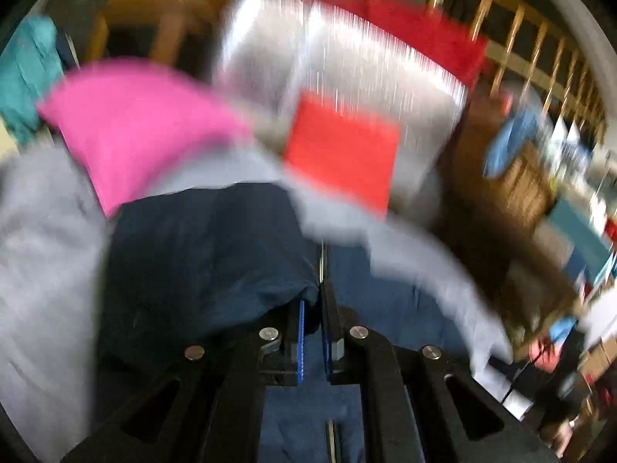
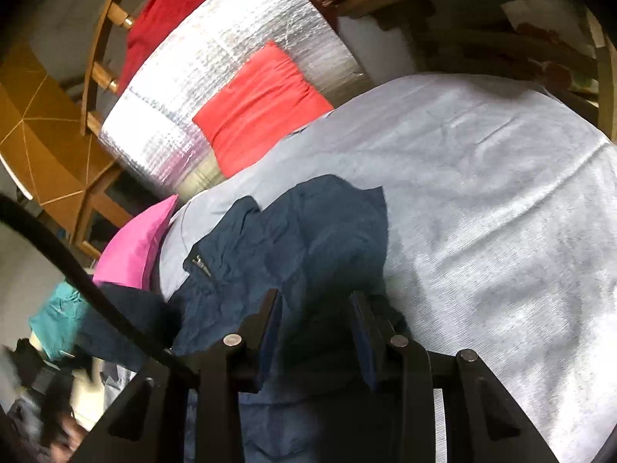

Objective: Fold large clothes

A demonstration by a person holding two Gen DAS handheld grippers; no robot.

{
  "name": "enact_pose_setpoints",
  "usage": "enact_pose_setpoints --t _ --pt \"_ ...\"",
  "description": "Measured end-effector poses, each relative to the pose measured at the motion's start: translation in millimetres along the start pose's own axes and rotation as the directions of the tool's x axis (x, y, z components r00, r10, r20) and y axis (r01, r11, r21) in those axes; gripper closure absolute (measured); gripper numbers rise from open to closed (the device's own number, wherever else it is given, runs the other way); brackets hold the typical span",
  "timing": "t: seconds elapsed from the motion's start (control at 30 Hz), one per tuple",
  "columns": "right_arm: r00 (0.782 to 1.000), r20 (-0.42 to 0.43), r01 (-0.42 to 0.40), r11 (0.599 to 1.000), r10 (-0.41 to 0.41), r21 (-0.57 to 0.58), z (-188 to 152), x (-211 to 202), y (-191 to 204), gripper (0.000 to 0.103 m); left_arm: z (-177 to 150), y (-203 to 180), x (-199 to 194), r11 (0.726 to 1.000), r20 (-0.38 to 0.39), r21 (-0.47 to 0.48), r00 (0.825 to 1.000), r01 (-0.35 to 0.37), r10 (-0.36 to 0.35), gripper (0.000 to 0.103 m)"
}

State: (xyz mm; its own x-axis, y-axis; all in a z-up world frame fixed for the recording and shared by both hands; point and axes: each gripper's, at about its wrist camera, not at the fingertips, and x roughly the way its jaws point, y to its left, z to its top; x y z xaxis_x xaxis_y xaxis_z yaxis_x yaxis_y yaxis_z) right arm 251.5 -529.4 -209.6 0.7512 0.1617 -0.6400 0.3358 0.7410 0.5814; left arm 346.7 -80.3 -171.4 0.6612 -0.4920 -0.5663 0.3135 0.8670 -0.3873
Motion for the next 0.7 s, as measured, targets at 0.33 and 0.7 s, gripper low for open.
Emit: enact_pose_setpoints --t 0.33,0.7 --pt "0.999 -0.023 -0.027 0.999 0.028 0.033 2 4 1 0.051 -25 50 -2 0.961 -0.251 -0.272 0.961 0.050 -0.121 0.031" --pt "0.998 -0.055 -0.038 0.999 0.038 0.002 -12 13 17 0.051 -10 133 -18 0.851 -0.066 -0.518 0.988 0.087 -0.141 0.019"
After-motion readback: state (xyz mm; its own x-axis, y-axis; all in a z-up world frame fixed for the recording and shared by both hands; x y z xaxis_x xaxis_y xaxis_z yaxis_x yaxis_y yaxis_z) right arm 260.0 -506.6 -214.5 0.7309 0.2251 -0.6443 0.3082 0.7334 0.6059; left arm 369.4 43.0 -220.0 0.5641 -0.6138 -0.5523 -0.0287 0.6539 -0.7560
